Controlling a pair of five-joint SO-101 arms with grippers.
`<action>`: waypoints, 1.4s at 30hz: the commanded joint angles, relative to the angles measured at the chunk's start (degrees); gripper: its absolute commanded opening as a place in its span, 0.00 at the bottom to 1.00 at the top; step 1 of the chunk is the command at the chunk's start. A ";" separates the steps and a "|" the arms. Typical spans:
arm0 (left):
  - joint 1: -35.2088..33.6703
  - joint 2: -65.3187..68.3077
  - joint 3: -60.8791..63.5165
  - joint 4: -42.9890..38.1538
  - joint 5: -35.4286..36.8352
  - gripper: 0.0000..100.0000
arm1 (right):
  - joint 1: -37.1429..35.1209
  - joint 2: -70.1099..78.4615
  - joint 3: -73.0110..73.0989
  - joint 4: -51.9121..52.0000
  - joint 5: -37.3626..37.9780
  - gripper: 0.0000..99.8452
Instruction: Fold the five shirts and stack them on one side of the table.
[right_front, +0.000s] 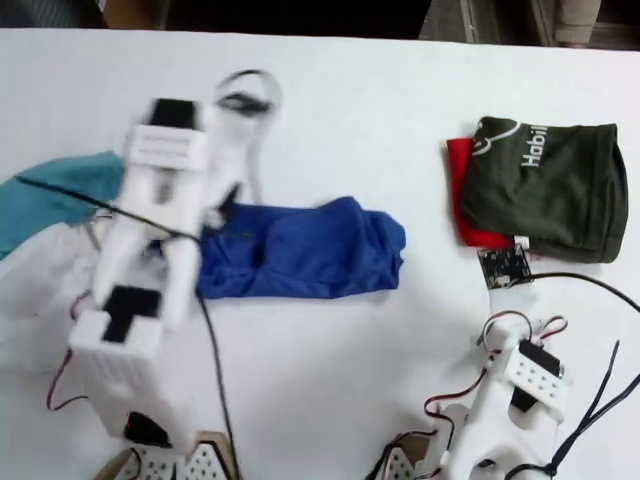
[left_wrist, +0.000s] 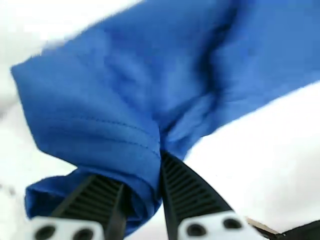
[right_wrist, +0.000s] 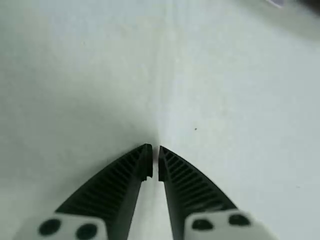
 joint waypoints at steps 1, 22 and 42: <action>11.43 -8.00 -0.75 -0.88 0.44 0.03 | 0.66 -1.71 -0.09 -0.84 -0.53 0.04; 26.55 8.18 -10.77 -16.18 -3.52 0.03 | 0.66 -1.71 -0.09 -0.84 -0.53 0.03; 16.97 19.16 -45.67 0.97 -3.60 0.26 | 0.66 -1.71 -0.09 -0.84 -0.53 0.03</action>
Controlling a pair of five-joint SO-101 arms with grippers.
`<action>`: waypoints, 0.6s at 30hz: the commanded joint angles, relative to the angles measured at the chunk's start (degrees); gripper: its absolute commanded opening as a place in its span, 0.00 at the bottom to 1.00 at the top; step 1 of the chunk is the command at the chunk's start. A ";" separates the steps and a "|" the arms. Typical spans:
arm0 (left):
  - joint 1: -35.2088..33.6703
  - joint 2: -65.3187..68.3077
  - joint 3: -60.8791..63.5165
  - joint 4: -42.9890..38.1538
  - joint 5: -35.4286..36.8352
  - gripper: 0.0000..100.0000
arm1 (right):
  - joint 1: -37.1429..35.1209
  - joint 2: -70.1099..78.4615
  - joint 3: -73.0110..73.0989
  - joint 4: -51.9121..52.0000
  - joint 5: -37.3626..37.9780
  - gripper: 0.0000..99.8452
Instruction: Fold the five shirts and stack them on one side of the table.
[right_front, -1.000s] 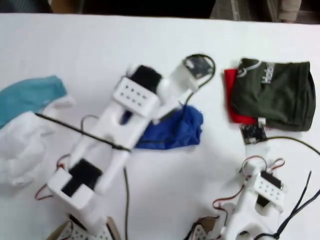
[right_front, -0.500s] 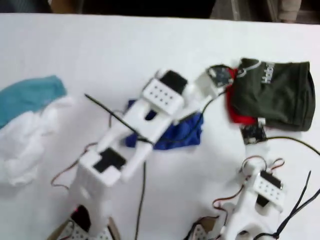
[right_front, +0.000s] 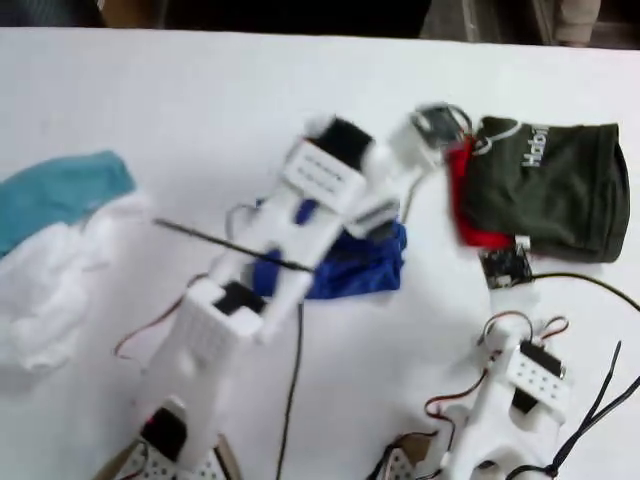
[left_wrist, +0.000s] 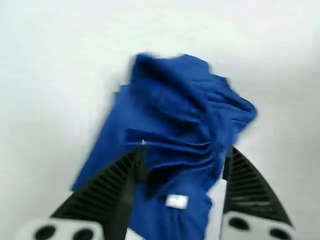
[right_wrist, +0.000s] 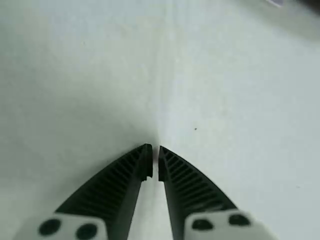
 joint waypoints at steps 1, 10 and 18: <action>-6.59 -5.98 -2.95 1.32 -0.09 0.26 | 0.66 -1.63 -0.09 -0.84 -0.53 0.03; -13.98 -3.96 13.32 -5.89 -0.09 0.26 | 0.66 -1.63 -0.09 -0.84 -0.53 0.03; -13.98 2.81 13.14 -15.47 2.73 0.26 | 0.66 -1.63 -0.09 -0.84 -0.53 0.03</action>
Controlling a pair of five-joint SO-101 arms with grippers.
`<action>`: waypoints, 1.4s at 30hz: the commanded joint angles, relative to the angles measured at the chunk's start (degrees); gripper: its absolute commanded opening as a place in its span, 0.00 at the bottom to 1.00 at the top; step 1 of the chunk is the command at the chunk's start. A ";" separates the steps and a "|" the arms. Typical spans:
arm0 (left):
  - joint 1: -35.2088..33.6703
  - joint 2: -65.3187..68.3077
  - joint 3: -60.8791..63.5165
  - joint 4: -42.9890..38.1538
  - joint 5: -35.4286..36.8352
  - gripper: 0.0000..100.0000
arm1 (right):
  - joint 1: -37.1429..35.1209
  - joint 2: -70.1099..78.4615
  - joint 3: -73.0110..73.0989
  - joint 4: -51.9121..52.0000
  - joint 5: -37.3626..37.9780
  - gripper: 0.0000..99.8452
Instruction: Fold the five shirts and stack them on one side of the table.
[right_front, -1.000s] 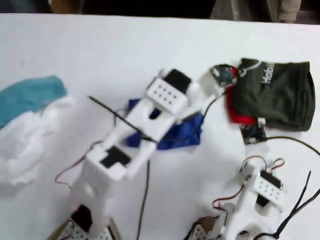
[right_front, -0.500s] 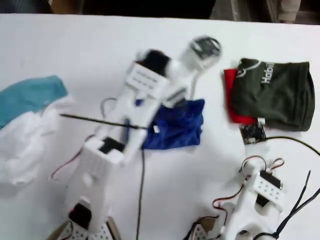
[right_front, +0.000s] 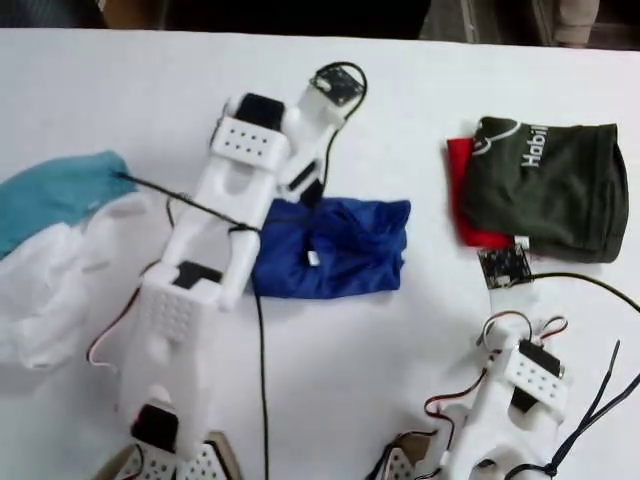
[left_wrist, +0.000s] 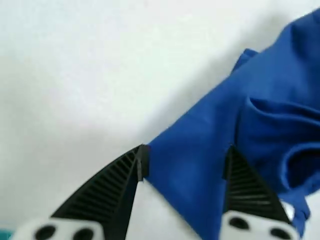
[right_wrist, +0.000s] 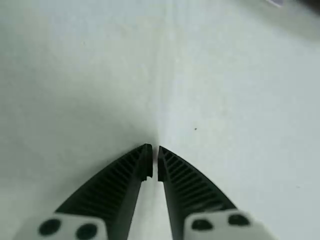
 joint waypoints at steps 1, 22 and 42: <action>-0.26 1.67 -0.40 -3.16 3.08 0.26 | 0.66 -1.63 -0.09 -0.84 -0.53 0.03; 11.34 -3.60 -0.40 9.41 4.75 0.26 | 0.66 -1.63 -0.09 -0.84 -0.53 0.03; 8.88 -5.36 2.68 7.91 1.41 0.26 | 0.66 -1.63 -0.09 -0.84 -0.53 0.03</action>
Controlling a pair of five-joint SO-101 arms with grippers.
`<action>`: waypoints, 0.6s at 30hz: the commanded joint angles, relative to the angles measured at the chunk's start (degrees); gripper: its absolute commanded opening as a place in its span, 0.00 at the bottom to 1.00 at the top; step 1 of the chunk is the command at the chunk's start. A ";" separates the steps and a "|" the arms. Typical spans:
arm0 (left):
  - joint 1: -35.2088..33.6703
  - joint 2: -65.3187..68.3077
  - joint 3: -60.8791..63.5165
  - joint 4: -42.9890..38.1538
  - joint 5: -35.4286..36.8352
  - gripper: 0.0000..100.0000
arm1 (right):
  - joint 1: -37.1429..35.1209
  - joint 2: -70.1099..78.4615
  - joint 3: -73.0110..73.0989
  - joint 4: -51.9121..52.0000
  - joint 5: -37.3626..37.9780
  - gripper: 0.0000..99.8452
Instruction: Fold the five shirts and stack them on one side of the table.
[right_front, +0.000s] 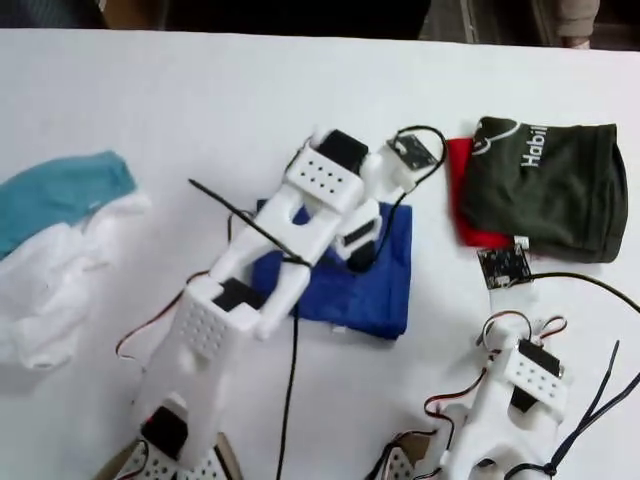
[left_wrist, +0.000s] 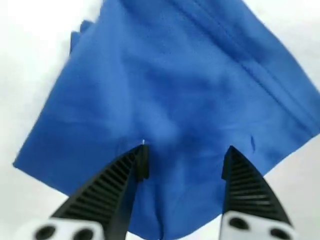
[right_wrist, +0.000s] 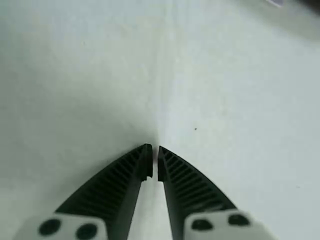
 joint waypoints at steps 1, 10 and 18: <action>-6.95 -4.04 0.84 -5.10 -1.23 0.26 | 0.66 -1.63 -0.09 -0.84 -0.53 0.03; -16.35 -4.13 16.84 -20.92 -1.23 0.26 | 0.66 -1.63 -0.09 -0.84 -0.53 0.03; -18.99 -4.66 17.98 -25.58 1.76 0.26 | 0.66 -1.63 -0.09 -0.84 -0.53 0.03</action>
